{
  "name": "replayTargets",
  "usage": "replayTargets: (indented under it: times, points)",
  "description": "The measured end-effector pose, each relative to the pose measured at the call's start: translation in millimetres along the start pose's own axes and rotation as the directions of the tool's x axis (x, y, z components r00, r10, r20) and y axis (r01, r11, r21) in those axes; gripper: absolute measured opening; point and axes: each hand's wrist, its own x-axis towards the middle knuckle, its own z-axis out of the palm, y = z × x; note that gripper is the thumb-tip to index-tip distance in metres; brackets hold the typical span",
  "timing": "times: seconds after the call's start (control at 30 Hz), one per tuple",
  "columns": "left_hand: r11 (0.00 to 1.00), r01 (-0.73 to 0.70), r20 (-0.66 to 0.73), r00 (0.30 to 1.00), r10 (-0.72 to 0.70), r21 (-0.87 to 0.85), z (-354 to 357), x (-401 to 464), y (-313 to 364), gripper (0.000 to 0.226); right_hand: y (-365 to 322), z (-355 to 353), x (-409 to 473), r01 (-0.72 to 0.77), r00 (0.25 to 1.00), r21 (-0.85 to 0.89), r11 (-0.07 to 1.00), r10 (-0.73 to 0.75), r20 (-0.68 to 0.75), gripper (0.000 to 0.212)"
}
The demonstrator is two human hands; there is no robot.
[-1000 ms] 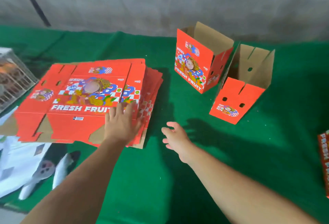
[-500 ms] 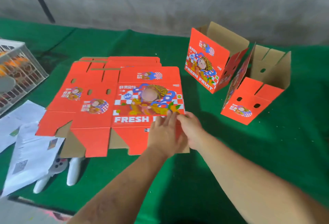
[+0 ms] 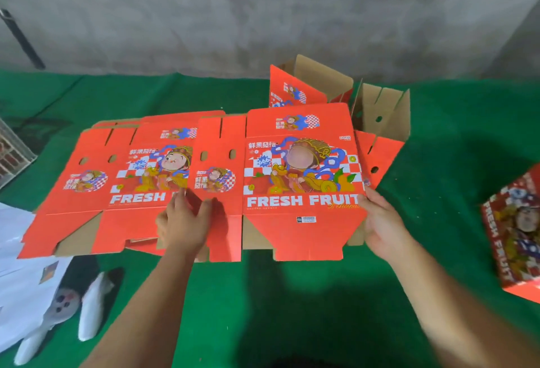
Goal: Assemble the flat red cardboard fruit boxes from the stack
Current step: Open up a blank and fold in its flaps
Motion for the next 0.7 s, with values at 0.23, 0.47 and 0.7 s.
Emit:
replayTargets:
  times: [0.23,0.47,0.7]
  points:
    - [0.934,-0.042,0.083,0.994,0.077,-0.356,-1,-30,57,0.085,5,-61,-26,0.088,0.993,-0.119,0.989,-0.097,-0.066,0.034]
    - [0.652,0.162,0.431,0.859,0.275,-0.74,28,-70,62,0.061,21,-66,-49,0.117,0.987,-0.322,0.94,-0.144,-0.063,0.036]
    - [0.71,0.241,0.576,0.77,0.275,-0.662,48,-91,60,0.073,23,-57,-62,0.016,0.999,-0.44,0.898,-0.027,-0.018,0.04]
